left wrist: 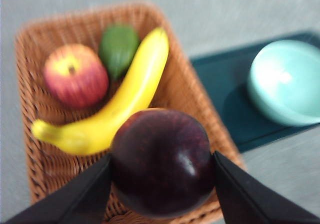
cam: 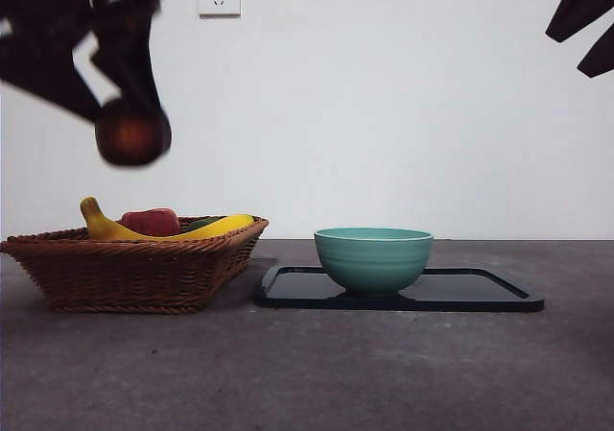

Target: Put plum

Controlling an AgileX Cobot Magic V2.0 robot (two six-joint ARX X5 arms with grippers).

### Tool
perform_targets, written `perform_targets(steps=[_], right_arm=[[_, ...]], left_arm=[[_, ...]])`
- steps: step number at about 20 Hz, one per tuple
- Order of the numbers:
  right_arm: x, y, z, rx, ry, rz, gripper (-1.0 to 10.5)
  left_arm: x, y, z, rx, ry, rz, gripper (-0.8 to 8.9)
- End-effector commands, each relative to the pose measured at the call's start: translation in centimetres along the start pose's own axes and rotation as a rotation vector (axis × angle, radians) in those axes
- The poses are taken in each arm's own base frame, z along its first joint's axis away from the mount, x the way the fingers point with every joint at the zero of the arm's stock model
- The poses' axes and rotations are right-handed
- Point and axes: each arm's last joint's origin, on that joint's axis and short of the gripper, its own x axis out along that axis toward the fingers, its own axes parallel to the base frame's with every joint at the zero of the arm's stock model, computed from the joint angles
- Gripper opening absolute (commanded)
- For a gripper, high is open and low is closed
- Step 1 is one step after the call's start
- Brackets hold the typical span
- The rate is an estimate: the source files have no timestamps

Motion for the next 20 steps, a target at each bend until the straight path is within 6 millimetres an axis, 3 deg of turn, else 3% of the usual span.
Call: perform_targets(steps=[1,9,14,20], right_arm=[[0.0,0.1,0.2,-0.008,-0.006,0.006,2.0],[0.0,0.1,0.2,-0.004,-0.006,0.005,2.0],[0.0,0.1,0.2,-0.004,-0.006,0.005,2.0],[0.0,0.1,0.2,-0.004,-0.007,0.002,2.0]], left_arm=[[2.3,0.2,-0.1,0.012,0.015,-0.021,2.46],[8.7,1.3,-1.6,-0.011,0.078,-0.035,2.46],[10.4,1.6,-2.5,0.008,0.123,-0.03,2.46],[11.0,1.7,-3.0,0.005,0.153,-0.029,2.5]])
